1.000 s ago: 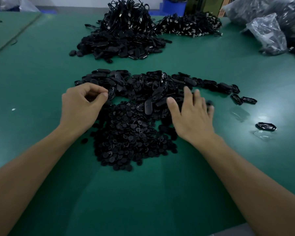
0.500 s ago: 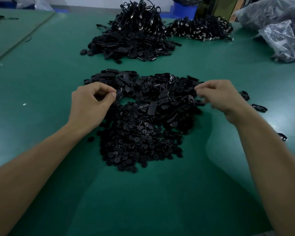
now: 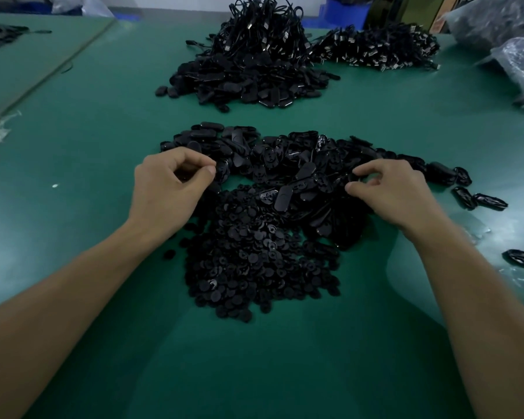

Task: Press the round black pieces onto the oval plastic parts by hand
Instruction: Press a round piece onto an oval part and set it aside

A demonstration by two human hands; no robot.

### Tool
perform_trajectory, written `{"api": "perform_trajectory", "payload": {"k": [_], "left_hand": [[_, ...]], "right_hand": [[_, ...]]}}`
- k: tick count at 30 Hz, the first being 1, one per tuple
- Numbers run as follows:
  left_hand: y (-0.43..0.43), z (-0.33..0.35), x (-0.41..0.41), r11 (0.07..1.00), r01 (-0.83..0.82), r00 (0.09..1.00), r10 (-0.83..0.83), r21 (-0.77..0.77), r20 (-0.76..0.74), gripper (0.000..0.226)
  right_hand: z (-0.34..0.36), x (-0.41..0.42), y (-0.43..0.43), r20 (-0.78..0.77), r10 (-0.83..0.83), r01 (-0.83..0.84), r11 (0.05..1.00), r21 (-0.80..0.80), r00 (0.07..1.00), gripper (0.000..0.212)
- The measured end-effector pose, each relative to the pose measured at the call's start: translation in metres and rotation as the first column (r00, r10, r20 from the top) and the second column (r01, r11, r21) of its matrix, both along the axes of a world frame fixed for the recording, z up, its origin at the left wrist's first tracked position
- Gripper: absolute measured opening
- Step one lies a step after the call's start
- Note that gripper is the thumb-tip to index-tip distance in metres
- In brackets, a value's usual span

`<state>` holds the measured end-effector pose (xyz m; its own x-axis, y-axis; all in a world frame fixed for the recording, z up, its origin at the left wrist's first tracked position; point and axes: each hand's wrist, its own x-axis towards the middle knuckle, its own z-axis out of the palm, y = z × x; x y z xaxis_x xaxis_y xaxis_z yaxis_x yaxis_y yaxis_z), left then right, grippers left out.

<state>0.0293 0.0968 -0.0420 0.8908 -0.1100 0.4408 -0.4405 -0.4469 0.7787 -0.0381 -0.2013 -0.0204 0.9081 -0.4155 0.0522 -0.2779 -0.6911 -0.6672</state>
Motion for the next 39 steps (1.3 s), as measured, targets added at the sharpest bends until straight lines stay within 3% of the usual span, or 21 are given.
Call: {"api": "perform_trajectory", "payload": {"k": [7, 14, 16, 18, 21, 25, 31, 39], "left_hand": [[0.0, 0.0, -0.001, 1.0, -0.002, 1.0, 0.002, -0.009, 0.003, 0.02], [-0.002, 0.002, -0.003, 1.0, -0.019, 1.0, 0.019, -0.016, 0.002, 0.018], [-0.003, 0.006, -0.006, 1.0, 0.001, 1.0, -0.001, -0.026, 0.025, 0.013], [-0.007, 0.012, -0.011, 0.997, 0.056, 0.996, -0.053, -0.053, 0.07, 0.011], [-0.013, 0.024, -0.021, 0.983, 0.171, 0.981, -0.163, -0.073, 0.109, 0.007], [-0.02, 0.032, -0.031, 0.949, 0.315, 0.949, -0.314, -0.022, 0.031, 0.018], [-0.024, 0.033, -0.032, 0.933, 0.359, 0.928, -0.361, -0.033, -0.089, 0.014], [-0.021, 0.033, -0.03, 0.874, 0.435, 0.872, -0.469, -0.216, -0.142, 0.023]], "right_hand": [[0.001, -0.001, 0.0, 0.039, -0.03, 0.023, 0.984, 0.177, 0.999, 0.024], [0.004, -0.003, 0.004, 0.327, -0.068, 0.022, 0.99, 0.142, 0.943, 0.023], [0.01, -0.007, 0.014, 0.389, -0.032, -0.071, 0.966, 0.248, 0.921, 0.019], [0.016, -0.011, 0.03, 0.42, 0.058, -0.253, 0.869, 0.426, 0.906, 0.018], [0.018, -0.014, 0.056, 0.397, 0.206, -0.41, 0.733, 0.543, 0.894, 0.014], [0.016, -0.016, 0.077, 0.341, 0.303, -0.455, 0.661, 0.597, 0.89, 0.007], [0.014, -0.02, 0.085, 0.327, 0.341, -0.473, 0.637, 0.609, 0.881, 0.004], [0.014, -0.021, 0.084, 0.325, 0.326, -0.46, 0.576, 0.676, 0.887, 0.007]]}}
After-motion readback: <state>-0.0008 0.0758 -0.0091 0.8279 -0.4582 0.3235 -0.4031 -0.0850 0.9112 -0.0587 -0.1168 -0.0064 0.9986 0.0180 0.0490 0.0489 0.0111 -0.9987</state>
